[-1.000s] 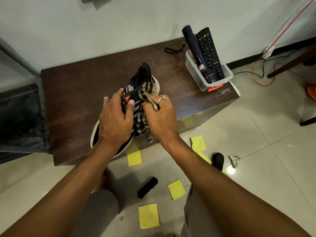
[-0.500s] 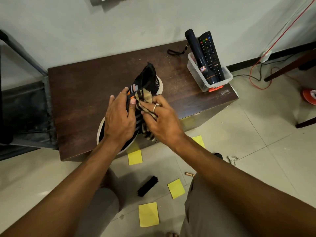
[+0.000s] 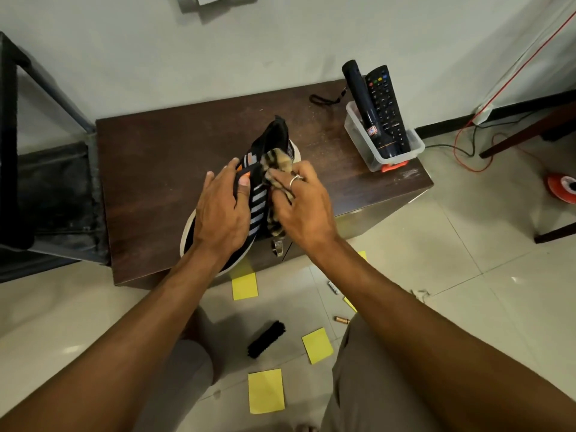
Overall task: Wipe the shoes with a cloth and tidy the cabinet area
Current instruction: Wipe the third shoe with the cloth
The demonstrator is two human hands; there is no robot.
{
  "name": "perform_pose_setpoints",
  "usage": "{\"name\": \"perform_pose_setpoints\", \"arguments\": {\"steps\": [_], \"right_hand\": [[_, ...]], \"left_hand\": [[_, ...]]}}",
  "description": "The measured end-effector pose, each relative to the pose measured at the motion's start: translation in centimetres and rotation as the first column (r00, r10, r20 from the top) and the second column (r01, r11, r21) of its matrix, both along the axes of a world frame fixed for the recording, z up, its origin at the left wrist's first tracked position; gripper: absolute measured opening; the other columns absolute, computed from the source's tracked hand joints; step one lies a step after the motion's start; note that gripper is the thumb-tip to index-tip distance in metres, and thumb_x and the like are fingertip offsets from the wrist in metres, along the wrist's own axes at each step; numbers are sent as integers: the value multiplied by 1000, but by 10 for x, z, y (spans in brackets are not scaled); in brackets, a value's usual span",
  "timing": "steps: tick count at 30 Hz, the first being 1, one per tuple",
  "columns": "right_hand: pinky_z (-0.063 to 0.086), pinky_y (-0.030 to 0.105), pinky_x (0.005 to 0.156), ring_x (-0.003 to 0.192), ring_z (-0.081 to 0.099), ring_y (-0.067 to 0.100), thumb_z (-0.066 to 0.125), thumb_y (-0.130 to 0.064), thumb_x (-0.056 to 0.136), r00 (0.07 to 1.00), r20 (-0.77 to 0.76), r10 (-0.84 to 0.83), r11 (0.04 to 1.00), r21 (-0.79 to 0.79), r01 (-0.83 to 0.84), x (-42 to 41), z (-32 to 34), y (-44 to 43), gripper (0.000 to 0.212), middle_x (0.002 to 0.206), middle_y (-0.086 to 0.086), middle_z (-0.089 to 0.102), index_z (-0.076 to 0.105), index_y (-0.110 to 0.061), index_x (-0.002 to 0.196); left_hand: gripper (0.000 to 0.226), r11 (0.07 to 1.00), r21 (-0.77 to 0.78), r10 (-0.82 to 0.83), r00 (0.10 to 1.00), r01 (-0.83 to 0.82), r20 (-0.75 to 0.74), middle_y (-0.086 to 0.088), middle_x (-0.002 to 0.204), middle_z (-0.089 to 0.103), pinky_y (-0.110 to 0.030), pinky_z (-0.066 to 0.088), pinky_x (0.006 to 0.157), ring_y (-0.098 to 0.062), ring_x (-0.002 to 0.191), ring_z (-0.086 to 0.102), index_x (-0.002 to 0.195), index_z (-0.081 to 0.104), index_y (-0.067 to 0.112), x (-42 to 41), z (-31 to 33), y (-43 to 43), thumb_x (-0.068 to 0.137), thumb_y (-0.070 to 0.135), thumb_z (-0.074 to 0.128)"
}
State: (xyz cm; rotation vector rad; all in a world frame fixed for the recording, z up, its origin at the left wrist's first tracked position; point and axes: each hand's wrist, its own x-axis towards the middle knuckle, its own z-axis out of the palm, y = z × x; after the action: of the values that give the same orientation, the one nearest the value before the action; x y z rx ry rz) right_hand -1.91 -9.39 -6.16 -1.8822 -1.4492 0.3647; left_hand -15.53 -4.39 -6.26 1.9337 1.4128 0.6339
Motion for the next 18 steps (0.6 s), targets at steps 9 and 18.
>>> {"name": "perform_pose_setpoints", "arguments": {"steps": [9,18], "right_hand": [[58,44,78,91,65,21,61,-22,98,998,39,45,999,-24,-44,-3,0,-4,31,118,-5,54,69,-20,128],[59,44,77,91,65,20,63,-23,98,993,41,111,994,-17,-111,-5,0,-5,29,118,-7,54,69,-20,127]], "left_hand": [[46,1000,5,6,1000,-6,-15,-5,157,43,-31,13,121,-14,144,23,154,39,13,3,1,-2,111,28,33],[46,1000,16,9,999,-9,-34,-4,158,42,-30,12,121,-14,145,24,154,38,13,2,2,0,111,27,33]]}}
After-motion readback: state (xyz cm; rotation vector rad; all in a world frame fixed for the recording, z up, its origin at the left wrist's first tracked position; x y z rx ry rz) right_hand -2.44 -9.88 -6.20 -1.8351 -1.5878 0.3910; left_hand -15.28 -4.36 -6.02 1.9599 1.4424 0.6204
